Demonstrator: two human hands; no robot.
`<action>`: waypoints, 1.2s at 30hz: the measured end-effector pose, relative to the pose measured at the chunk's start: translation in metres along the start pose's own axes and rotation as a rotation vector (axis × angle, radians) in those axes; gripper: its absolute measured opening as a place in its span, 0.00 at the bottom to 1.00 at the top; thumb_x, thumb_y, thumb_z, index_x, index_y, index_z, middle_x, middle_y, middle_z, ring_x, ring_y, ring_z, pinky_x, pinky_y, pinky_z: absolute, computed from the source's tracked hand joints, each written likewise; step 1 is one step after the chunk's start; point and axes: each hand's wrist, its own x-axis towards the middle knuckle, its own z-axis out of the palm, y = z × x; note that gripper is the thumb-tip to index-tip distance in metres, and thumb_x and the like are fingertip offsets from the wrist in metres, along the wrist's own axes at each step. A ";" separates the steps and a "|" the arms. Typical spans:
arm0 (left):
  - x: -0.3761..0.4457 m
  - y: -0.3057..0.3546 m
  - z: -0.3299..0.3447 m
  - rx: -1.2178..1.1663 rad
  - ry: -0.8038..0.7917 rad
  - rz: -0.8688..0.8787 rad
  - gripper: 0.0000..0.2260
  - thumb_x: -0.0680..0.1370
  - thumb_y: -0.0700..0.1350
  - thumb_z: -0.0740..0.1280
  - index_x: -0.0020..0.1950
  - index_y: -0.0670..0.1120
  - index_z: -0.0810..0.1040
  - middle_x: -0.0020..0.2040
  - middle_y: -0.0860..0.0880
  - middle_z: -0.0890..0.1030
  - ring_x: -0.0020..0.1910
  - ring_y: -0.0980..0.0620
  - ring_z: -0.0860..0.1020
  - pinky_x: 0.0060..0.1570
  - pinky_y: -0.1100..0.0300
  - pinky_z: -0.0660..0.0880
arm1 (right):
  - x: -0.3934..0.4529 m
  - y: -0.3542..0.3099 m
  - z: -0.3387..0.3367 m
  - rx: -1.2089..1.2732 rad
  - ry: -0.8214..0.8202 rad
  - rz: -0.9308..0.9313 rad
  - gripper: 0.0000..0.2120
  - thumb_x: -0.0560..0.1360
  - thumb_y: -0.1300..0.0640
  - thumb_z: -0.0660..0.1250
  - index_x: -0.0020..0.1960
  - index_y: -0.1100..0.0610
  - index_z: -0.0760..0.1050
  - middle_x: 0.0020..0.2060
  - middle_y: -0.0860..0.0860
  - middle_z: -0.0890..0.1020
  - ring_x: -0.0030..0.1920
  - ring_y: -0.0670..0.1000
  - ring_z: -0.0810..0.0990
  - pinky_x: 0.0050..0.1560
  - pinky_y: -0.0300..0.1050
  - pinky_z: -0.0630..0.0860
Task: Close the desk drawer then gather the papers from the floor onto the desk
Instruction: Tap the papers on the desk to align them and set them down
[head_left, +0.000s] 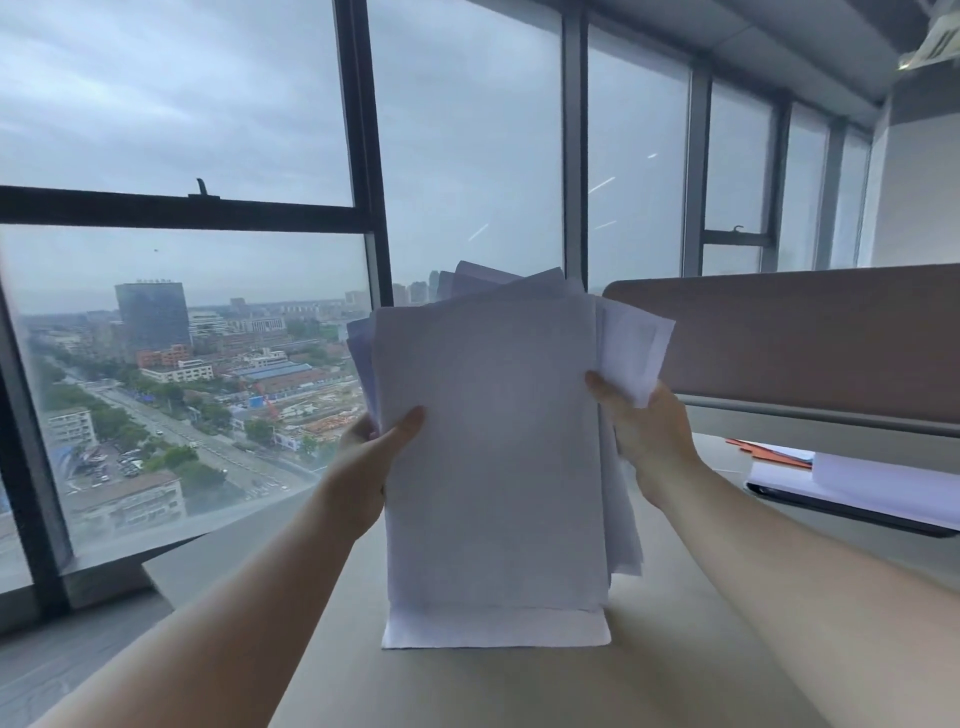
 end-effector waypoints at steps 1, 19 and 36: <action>0.001 0.001 -0.001 -0.006 -0.038 -0.002 0.06 0.71 0.40 0.72 0.48 0.44 0.82 0.41 0.46 0.87 0.39 0.48 0.85 0.43 0.51 0.83 | 0.000 -0.003 0.001 0.004 -0.015 0.016 0.09 0.70 0.45 0.71 0.41 0.51 0.77 0.32 0.46 0.78 0.34 0.50 0.74 0.33 0.40 0.67; 0.010 0.018 0.043 0.016 0.058 0.115 0.02 0.70 0.39 0.74 0.38 0.45 0.83 0.33 0.50 0.85 0.33 0.50 0.83 0.39 0.54 0.81 | 0.004 -0.021 0.000 0.083 -0.280 0.032 0.09 0.67 0.60 0.76 0.47 0.59 0.81 0.41 0.54 0.85 0.40 0.53 0.84 0.43 0.45 0.82; 0.032 -0.015 0.052 0.173 0.077 0.040 0.19 0.73 0.56 0.69 0.60 0.50 0.72 0.55 0.50 0.82 0.49 0.54 0.81 0.43 0.59 0.76 | 0.018 0.005 -0.004 0.003 -0.171 -0.064 0.13 0.70 0.51 0.73 0.52 0.47 0.72 0.48 0.47 0.82 0.50 0.50 0.82 0.53 0.51 0.80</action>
